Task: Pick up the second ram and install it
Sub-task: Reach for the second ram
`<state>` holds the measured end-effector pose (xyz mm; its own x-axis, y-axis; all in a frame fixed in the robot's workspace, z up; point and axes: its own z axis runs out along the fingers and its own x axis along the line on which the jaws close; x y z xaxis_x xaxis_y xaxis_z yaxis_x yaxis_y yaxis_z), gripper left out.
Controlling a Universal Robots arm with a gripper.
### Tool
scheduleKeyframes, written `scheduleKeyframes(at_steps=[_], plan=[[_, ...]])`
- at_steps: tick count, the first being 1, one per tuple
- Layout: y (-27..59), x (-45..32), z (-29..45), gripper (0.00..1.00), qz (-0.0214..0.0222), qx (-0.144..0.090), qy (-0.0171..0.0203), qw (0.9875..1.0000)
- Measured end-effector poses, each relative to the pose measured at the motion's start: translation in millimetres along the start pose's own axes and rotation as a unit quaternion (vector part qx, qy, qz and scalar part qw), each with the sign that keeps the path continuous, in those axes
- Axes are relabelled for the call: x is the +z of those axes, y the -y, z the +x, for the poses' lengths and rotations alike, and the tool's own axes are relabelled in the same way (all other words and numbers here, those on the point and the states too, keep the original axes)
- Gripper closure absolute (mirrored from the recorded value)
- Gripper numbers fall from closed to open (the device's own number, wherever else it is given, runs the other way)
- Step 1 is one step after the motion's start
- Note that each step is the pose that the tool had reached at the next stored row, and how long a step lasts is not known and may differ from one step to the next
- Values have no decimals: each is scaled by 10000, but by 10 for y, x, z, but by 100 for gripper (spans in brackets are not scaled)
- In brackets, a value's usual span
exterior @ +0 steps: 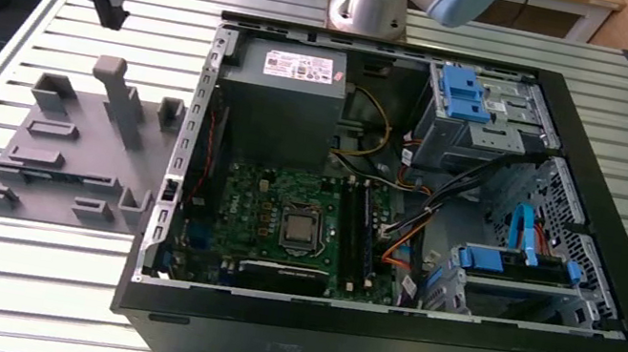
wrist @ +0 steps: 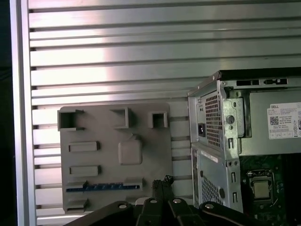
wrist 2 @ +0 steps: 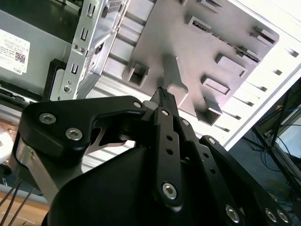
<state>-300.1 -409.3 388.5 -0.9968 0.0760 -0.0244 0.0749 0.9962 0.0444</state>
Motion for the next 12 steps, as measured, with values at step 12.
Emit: scheduleKeyframes(at_steps=[12], plan=[[122, -5, 190, 89, 0, 0, 0, 10000]])
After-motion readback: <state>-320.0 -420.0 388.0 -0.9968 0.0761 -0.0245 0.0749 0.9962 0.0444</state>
